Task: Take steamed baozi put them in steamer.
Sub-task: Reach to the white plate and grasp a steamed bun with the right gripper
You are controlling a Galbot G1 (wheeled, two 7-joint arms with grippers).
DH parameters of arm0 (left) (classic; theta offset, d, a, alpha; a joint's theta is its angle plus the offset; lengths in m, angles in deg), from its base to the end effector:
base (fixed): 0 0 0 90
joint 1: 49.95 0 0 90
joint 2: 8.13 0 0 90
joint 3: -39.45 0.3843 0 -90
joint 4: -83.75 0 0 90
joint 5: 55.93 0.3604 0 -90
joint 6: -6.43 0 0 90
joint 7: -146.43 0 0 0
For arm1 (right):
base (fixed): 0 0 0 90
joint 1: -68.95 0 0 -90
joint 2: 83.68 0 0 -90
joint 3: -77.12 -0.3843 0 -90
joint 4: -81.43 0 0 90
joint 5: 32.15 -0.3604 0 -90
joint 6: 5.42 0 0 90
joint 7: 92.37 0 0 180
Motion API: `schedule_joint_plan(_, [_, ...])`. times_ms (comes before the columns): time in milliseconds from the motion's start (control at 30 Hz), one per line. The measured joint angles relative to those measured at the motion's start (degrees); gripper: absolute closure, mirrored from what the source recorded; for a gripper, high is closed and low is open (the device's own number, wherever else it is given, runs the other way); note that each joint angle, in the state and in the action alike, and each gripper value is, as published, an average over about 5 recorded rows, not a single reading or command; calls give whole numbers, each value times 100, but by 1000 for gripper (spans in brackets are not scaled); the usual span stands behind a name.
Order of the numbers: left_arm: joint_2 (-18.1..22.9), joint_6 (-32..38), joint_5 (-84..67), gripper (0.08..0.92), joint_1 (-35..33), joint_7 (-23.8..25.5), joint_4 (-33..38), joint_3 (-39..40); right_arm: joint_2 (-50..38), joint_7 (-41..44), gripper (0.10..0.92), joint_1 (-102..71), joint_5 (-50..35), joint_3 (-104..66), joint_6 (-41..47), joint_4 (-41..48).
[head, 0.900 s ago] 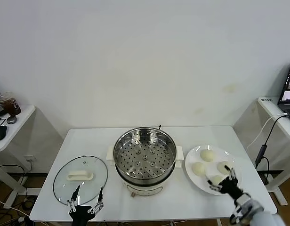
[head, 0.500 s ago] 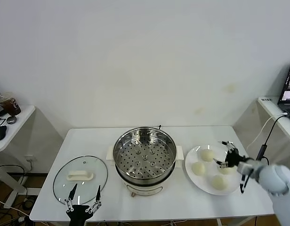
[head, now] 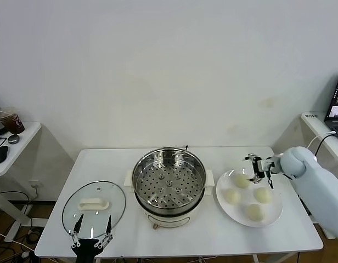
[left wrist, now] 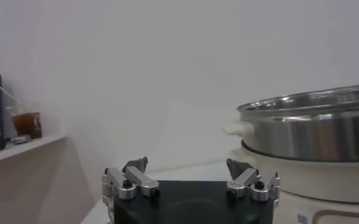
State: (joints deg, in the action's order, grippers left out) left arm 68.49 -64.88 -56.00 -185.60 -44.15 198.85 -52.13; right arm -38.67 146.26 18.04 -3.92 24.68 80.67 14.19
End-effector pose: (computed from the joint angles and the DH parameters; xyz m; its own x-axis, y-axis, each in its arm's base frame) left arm 0.0686 0.0623 -0.3892 -0.9991 -0.0406 0.0083 -0.0384 0.9820 0.1850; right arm 0.5283 -0.2270 -0.2325 -0.4477 -0.1905 0.8737 -0.8751 -0.1076 -0.4718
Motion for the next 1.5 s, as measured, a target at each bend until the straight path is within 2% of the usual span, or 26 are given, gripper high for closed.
schedule_joint_plan(367, [-4,46,28,177,2,-1,-60,-91,225,425,203,772,-139,1096,343,741])
schedule_joint_plan(867, [11,92,60,177,35,-3,-113,-154,580,543,211,1106,-130,1612,584,1285])
schedule_joint_plan(1167, [29,127,88,177,31,-10,-127,-159,699,566,296,1148,-65,1743,671,1390])
schedule_joint_plan(1500, [28,169,113,177,23,-34,-131,-174,693,552,454,1146,-55,1806,741,1388])
